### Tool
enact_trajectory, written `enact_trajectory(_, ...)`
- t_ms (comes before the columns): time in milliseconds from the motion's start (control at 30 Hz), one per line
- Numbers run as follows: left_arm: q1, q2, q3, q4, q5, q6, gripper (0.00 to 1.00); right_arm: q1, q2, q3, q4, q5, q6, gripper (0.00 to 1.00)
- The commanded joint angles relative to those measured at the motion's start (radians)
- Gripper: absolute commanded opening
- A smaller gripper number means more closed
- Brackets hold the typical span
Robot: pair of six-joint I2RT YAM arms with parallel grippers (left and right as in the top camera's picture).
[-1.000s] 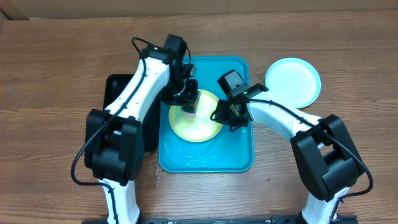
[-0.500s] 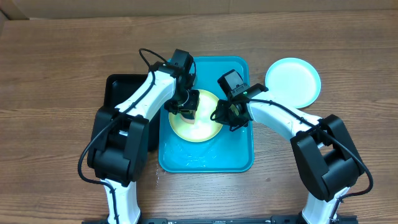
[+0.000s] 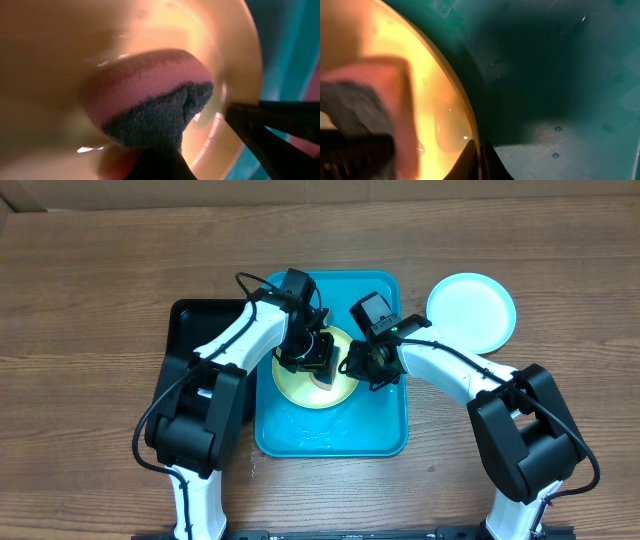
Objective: Clean dirty plates on tray and stack at the side
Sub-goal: 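Scrub the yellow plate with the sponge while the right gripper holds it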
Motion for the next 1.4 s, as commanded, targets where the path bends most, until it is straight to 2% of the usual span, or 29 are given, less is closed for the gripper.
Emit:
enact_trajectory(0,-0.002,0.004,0.031,-0.044,0.116,0.03,0.04,0.006,0.003,-0.005,0.003,0.005,-0.002,0.04)
enact_trajectory(200,0.0,-0.095,0.089,-0.129,-0.072,0.024,0.04,0.006,0.003,-0.005,0.003,0.005,-0.002,0.04)
enact_trajectory(400,-0.002,-0.123,0.085,-0.186,-0.305,-0.041,0.04,0.006,0.003,-0.005,0.004,0.005,-0.002,0.04)
enact_trajectory(767,-0.002,0.005,0.058,-0.16,-0.376,-0.082,0.04,0.006,0.003,-0.005,0.004,0.005,-0.002,0.04)
enact_trajectory(900,-0.01,0.069,0.058,-0.161,-0.272,-0.07,0.04,0.006,0.003,-0.005,0.004,0.005,-0.002,0.04)
enact_trajectory(1200,0.008,0.062,0.071,-0.167,0.203,0.117,0.04,0.006,0.003,-0.005,0.003,0.005,-0.002,0.04)
enact_trajectory(1367,0.051,-0.032,0.086,-0.165,0.213,0.116,0.04,0.006,0.003,-0.005,0.002,0.006,-0.003,0.04)
